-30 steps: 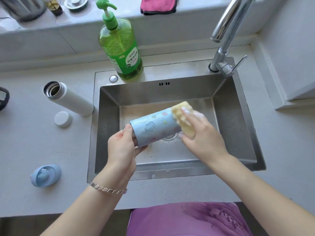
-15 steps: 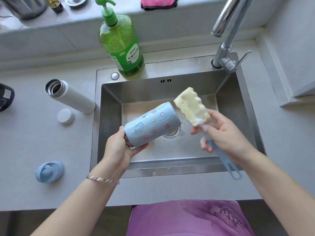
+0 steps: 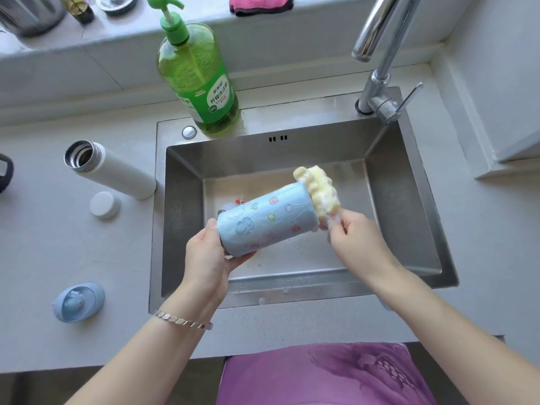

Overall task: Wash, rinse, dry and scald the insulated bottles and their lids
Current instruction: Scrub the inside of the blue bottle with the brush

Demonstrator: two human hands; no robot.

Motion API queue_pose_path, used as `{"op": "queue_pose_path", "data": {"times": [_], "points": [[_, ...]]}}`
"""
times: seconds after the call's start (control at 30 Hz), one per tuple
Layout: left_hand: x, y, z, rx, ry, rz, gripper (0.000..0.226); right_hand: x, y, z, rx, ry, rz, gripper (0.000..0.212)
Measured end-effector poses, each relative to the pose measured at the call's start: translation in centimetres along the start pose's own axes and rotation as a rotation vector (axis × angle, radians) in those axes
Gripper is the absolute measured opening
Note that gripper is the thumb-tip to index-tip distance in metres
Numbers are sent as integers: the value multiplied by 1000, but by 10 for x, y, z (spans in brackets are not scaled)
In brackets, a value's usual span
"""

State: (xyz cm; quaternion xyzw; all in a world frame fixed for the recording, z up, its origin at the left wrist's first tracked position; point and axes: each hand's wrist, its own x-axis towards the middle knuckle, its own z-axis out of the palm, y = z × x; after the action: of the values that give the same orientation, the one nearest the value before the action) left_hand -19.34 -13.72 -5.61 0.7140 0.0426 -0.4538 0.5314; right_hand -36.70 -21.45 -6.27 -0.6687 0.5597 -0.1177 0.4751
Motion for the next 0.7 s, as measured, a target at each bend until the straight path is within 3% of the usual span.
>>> {"op": "queue_pose_path", "data": {"times": [0.3, 0.43, 0.6, 0.7], "points": [[3, 1, 2, 31, 49, 75, 38, -8, -3, 2, -52, 52, -66, 30], [2, -1, 2, 95, 1, 137, 39, 2, 4, -2, -78, 45, 22, 31], [6, 4, 0, 138, -4, 200, 39, -11, -1, -5, -34, 47, -83, 35], [3, 5, -1, 212, -83, 272, 38, 1, 8, -5, 35, 23, 74, 37]]}}
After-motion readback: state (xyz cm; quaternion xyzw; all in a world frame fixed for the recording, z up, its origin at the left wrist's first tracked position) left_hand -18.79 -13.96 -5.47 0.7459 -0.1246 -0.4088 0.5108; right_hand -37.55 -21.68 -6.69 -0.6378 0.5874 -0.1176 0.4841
